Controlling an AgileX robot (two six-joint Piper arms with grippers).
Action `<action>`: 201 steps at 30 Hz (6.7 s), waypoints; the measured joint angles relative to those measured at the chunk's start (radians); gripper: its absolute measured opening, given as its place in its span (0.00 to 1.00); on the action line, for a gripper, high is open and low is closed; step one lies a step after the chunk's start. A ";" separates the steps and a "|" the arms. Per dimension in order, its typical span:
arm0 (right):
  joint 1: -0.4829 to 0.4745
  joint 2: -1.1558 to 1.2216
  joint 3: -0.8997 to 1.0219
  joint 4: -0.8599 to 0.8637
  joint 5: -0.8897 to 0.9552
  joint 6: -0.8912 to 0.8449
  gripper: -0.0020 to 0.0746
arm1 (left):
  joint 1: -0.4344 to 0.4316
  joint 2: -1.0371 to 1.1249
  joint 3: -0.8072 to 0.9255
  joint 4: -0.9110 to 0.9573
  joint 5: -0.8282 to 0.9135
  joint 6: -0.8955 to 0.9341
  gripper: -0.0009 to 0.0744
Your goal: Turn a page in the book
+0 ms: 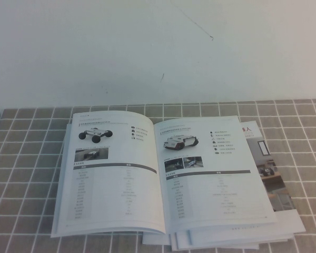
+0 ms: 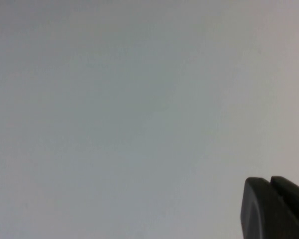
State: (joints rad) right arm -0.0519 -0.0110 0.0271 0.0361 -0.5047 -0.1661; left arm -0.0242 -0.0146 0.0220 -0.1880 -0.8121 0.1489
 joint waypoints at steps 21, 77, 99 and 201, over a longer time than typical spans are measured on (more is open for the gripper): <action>0.000 0.200 -0.468 0.009 0.875 -0.026 0.02 | 0.000 0.099 -0.401 0.160 0.960 -0.345 0.01; 0.176 1.914 -1.105 0.825 1.200 -0.768 0.56 | -0.368 1.885 -1.057 -0.541 1.235 0.337 0.01; 0.176 1.973 -1.114 0.874 1.201 -0.719 0.57 | -0.368 1.885 -1.057 -0.537 1.234 0.333 0.01; 0.179 1.995 -1.535 0.782 1.682 -0.476 0.56 | -0.368 1.887 -1.058 -0.537 1.242 0.311 0.01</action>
State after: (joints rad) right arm 0.1268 1.9836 -1.5082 0.8184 1.1773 -0.6422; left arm -0.3924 1.8723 -1.0355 -0.7250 0.4301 0.4596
